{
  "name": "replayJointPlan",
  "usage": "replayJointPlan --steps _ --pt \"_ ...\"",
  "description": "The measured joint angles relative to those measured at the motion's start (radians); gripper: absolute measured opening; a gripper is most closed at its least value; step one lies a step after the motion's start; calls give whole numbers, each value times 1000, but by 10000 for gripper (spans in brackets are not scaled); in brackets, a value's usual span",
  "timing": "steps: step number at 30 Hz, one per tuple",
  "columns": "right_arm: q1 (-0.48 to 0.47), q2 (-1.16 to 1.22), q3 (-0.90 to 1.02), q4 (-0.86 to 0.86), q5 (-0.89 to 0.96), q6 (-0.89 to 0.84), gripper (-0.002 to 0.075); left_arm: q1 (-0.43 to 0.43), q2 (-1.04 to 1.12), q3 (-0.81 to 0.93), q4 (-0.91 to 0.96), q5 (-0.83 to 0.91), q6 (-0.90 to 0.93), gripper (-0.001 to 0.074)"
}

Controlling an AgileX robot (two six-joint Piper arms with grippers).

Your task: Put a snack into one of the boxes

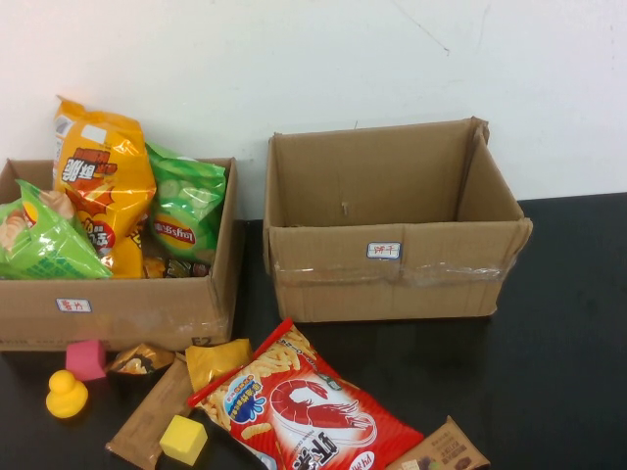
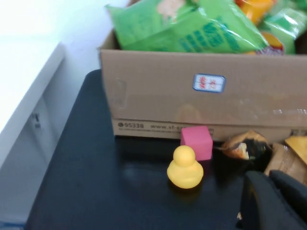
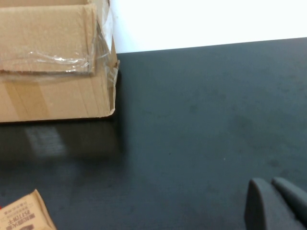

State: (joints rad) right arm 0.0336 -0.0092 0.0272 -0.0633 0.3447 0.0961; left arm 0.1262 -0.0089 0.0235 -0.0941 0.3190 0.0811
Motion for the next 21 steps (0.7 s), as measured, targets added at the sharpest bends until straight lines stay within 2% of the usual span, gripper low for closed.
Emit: replayJointPlan --steps 21 --pt "0 0 0 0 0 0 -1 -12 0 0 -15 2 46 -1"
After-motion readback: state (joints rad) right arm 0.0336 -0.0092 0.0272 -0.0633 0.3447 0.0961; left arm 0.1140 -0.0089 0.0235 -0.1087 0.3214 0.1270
